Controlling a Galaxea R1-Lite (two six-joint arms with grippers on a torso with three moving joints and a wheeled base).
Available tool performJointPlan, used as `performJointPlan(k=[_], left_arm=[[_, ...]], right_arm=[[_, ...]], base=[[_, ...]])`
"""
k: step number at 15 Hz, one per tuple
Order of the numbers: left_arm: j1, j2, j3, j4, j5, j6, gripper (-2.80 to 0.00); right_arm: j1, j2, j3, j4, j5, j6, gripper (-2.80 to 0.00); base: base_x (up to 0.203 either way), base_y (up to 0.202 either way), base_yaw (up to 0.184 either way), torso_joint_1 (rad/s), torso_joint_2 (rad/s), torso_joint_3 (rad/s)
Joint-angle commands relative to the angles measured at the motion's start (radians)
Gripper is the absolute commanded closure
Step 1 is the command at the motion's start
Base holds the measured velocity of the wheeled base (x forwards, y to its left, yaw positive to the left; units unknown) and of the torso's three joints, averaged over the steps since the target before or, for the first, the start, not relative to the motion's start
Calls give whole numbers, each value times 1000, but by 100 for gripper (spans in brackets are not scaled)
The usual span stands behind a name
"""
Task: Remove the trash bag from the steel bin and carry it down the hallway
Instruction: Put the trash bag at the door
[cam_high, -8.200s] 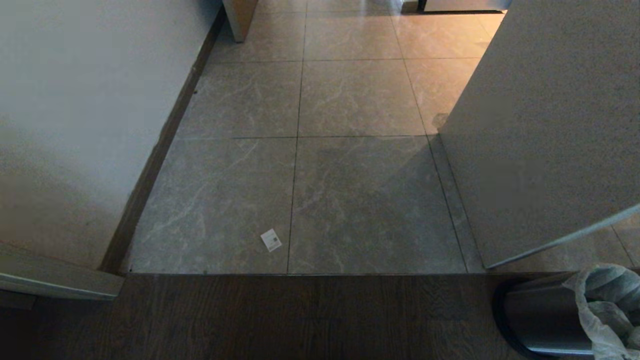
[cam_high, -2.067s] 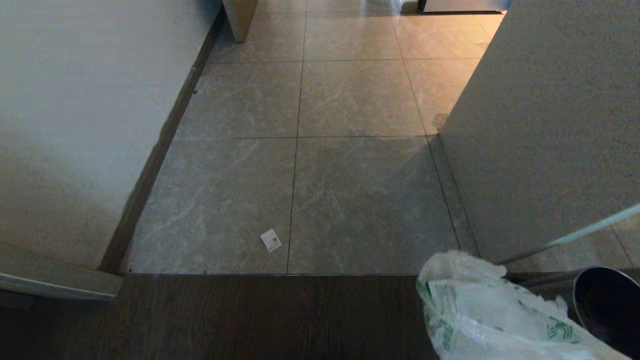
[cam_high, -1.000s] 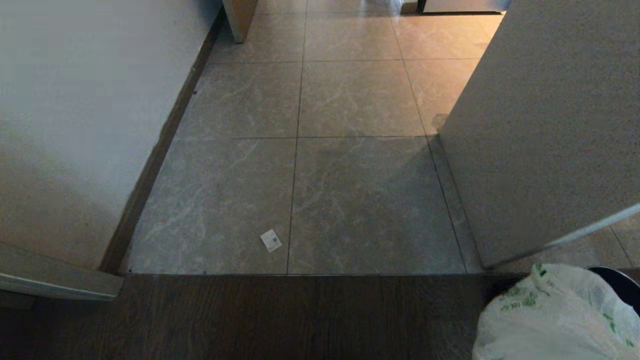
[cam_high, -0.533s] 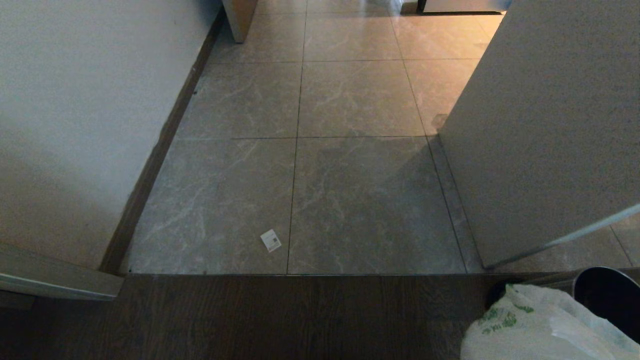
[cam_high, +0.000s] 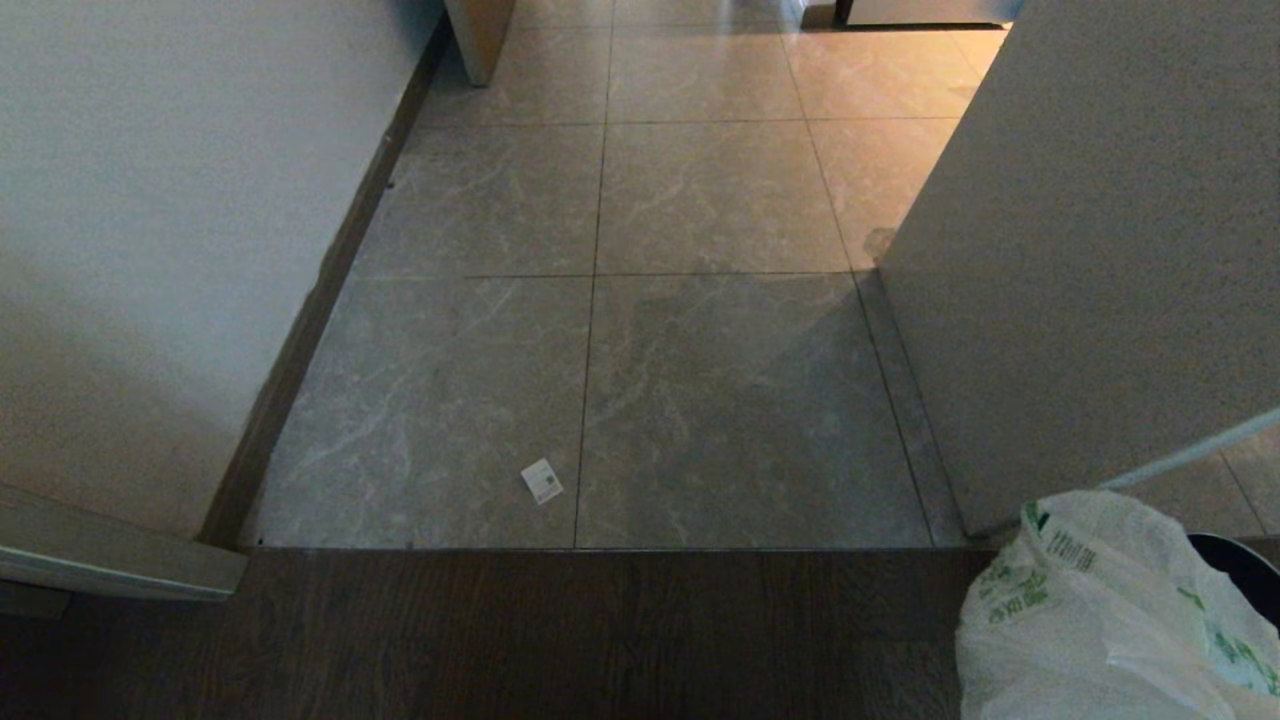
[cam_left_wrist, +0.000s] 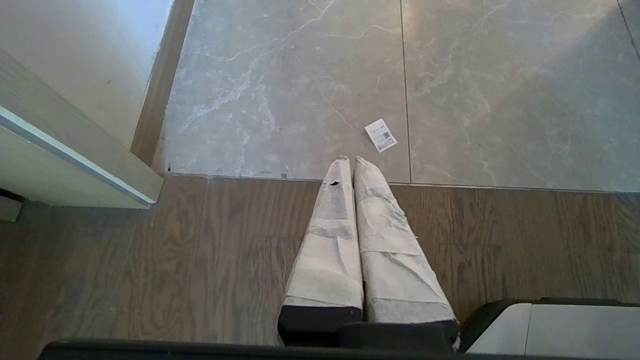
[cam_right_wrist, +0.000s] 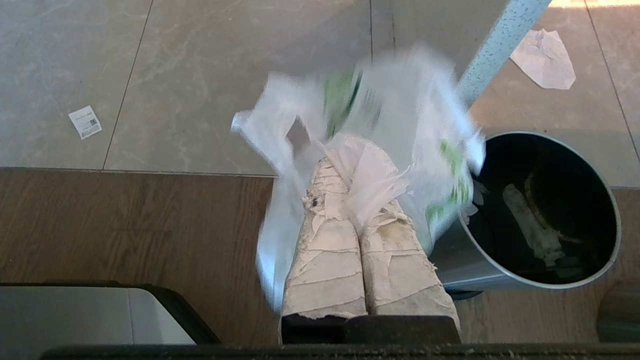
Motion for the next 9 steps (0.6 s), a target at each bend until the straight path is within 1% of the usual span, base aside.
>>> performJointPlan(k=[1,7,9], left_arm=[[0,0,0,0,1,-1,0],[0,0,0,0,1,-5,0],[0,0,2,0,2,-6,0]], right_arm=[[0,3,0,-1,1,-1,0],[0,3,0,-1,1,-1,0],[0,3,0,-1,1,-1,0]], base=[[0,0,0,0,0,0],[0,0,0,1,1,5],[0,0,0,0,0,140]])
